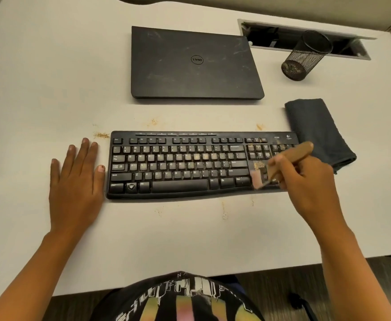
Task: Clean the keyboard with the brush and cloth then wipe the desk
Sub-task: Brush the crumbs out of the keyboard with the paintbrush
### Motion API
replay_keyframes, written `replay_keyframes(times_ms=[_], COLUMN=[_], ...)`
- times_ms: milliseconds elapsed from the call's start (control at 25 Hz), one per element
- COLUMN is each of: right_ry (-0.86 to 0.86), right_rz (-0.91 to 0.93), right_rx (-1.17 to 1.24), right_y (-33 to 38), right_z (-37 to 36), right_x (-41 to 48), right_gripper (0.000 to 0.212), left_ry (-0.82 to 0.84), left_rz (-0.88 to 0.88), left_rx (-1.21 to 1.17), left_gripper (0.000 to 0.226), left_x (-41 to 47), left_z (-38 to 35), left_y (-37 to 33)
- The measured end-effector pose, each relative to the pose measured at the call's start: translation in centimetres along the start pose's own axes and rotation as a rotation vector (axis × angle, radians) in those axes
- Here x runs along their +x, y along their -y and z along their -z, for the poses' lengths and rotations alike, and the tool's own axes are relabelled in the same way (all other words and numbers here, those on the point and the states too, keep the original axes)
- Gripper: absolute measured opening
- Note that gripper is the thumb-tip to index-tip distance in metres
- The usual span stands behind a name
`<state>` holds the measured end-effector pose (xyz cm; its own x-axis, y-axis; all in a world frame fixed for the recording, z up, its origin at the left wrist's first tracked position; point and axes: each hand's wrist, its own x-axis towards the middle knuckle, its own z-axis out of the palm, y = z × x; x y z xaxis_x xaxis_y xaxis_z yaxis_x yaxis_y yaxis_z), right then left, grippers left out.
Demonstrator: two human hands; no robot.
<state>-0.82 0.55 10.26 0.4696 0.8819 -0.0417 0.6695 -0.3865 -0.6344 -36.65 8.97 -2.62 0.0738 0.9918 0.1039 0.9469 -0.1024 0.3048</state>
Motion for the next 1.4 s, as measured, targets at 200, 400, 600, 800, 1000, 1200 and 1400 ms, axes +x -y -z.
replay_keyframes(times_ms=[200,400,600,800,1000,1200,1400], right_ry=[-0.096,0.115,-0.075,-0.073,0.147,0.098,0.133], right_rz=[0.018,0.045,0.058,0.106,0.484,0.422,0.297], right_rx=[0.085,-0.106,0.057,-0.077,-0.046,-0.184,0.106], right_y=[1.0,-0.8,-0.2,-0.3,0.9,-1.2,-0.1], right_z=[-2.2,-0.4,-0.9,-1.9,-2.2,-0.2,-0.5], right_x=[4.1,0.7,-0.7,-2.9,-1.9,0.4,-0.4], right_gripper=[0.036,0.048,0.042,0.043,0.022,0.018,0.015], left_ry=[-0.006,-0.011,-0.013,-0.014,-0.016,-0.030,-0.043], left_rz=[-0.004,0.000,-0.003,0.001,-0.002,-0.006,-0.013], left_rx=[-0.007,-0.003,0.001,0.002,-0.008,-0.019,-0.016], left_gripper=[0.059,0.058,0.058,0.058,0.059,0.059,0.060], left_x=[0.0,-0.1,0.0,0.0,0.0,-0.1,0.0], left_z=[-0.1,-0.1,-0.2,-0.1,0.1,0.1,0.0], left_y=[0.0,0.1,0.1,0.0,-0.1,-0.1,0.0])
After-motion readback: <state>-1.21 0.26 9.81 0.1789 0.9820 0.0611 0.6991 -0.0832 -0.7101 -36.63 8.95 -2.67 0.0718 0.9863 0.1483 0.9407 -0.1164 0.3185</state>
